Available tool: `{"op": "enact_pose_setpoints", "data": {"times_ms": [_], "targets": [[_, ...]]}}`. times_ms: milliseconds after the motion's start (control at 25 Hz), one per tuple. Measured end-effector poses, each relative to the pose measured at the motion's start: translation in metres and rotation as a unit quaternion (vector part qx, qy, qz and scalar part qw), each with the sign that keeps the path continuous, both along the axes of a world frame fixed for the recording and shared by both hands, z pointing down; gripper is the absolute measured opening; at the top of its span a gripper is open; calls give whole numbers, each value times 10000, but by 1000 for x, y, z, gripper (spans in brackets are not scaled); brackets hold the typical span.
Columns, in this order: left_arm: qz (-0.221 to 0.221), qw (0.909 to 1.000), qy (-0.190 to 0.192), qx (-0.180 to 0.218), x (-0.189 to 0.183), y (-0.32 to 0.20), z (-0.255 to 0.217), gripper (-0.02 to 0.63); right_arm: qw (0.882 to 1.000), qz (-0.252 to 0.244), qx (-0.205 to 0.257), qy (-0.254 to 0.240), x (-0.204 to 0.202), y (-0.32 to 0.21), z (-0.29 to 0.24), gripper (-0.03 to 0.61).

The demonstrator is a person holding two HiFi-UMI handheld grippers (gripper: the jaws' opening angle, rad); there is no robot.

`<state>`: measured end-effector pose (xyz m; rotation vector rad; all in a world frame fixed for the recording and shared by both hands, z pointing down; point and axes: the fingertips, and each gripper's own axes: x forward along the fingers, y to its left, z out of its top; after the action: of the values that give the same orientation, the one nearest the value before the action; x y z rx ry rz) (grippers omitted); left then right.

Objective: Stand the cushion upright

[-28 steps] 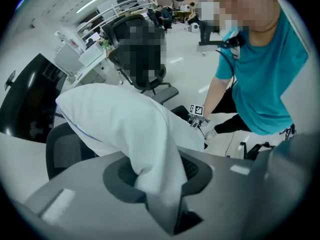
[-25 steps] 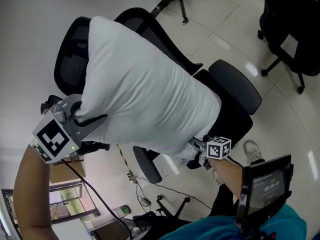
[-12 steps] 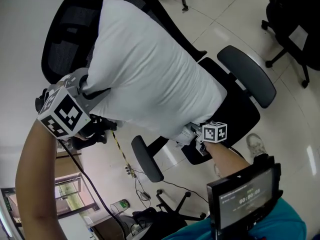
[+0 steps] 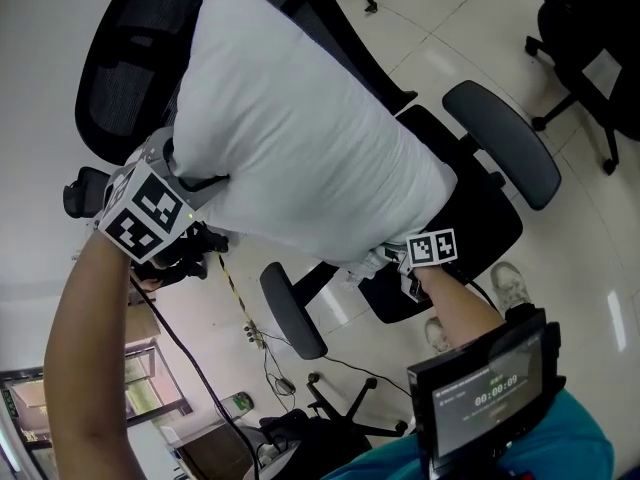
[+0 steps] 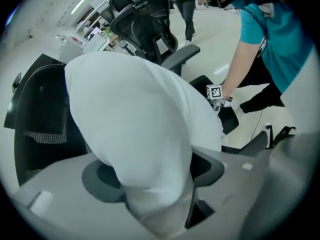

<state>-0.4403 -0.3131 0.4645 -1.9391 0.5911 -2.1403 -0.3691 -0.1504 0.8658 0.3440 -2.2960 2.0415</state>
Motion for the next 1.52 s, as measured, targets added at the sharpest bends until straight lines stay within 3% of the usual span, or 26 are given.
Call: {"op": "enact_pose_setpoints", "data": {"times_ms": [200, 400, 600, 720, 800, 880, 1000, 1200, 1320, 1400, 1520], "targets": [[-231, 9991, 288, 210, -12, 3, -10, 429, 9997, -103, -53, 212, 6, 21, 3, 345], [-444, 9976, 444, 292, -9, 27, -34, 445, 9986, -313, 84, 410, 43, 37, -9, 353], [-756, 9924, 675, 693, -12, 51, -74, 436, 9977, -453, 270, 414, 83, 39, -42, 351], [-1147, 9797, 1325, 972, -13, 76, -97, 431, 9963, -655, 510, 221, 89, 49, -84, 329], [-1467, 9617, 2006, 1154, 4, 96, -114, 426, 9919, -910, 884, -42, 102, 46, -134, 301], [-1743, 9345, 2811, 1316, 33, 119, -127, 422, 9794, -1302, 1495, -391, 120, 35, -198, 271], [-1959, 8865, 3879, 1590, 75, 162, -146, 393, 9468, -1845, 2527, -758, 144, 24, -297, 225], [-2704, 7863, 5013, 2393, 107, 234, -176, 332, 8878, -2131, 4046, -515, 186, -8, -415, 152], [-3050, 7138, 5529, 3029, 113, 268, -185, 287, 8549, -2195, 4696, -212, 209, -34, -462, 134], [-3242, 6549, 5881, 3467, 115, 288, -188, 258, 8351, -2173, 5054, 21, 221, -48, -486, 124], [-3534, 5688, 6262, 3993, 110, 319, -183, 161, 8152, -2006, 5418, 415, 237, -55, -508, 103]]}}
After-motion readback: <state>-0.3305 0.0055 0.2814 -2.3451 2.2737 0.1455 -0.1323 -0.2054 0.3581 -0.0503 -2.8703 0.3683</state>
